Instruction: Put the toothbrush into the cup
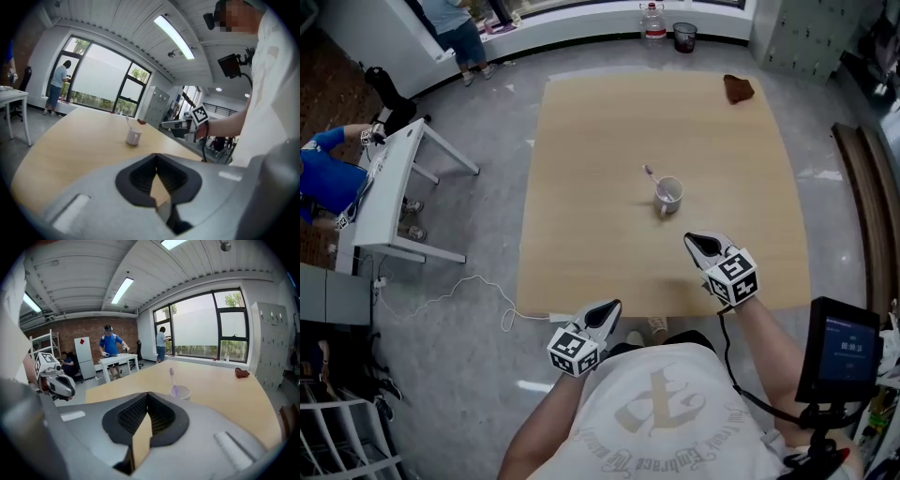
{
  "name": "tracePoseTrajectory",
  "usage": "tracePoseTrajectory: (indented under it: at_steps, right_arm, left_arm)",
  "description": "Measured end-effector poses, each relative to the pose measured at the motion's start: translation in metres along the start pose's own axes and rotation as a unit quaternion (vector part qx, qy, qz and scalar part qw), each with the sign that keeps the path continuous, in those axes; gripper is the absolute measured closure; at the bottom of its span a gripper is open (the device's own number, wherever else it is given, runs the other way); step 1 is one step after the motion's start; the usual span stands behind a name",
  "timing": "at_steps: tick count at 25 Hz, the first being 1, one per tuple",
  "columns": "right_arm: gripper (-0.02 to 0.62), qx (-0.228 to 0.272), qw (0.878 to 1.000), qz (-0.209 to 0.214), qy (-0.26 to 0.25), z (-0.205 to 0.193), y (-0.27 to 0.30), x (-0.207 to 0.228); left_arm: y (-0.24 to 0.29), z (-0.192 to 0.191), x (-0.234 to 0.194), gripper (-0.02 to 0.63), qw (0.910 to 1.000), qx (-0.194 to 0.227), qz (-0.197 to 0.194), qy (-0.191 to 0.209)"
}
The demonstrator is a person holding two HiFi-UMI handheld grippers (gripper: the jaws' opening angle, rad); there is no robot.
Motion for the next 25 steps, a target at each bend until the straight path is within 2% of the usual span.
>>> tracePoseTrajectory:
  at_steps: [5,13,25]
  right_arm:
    - [0.583,0.035,0.999,0.014,0.003,-0.009,-0.032,-0.040]
    - [0.583,0.072,0.996,0.002,0.055,-0.031,-0.079,-0.108]
    - [0.583,0.092,0.991,-0.037,0.094,-0.070,-0.105,-0.109]
  left_arm:
    - [0.000,0.006,0.004,0.600,0.9994,0.008,-0.029,0.016]
    - [-0.017,0.008,0.022,0.600,0.9960,0.007,-0.079,0.042]
    - [0.010,-0.004,0.038,0.600,0.9914,-0.014,-0.117,0.058]
Point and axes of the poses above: the fingertips, and each gripper's own axes: y forward along the fingers, x to its right, z out of its top, the point moved 8 cm from there along -y, backward along the fingers, and after that the axes turned 7 degrees about -x, right-handed, at the moved point
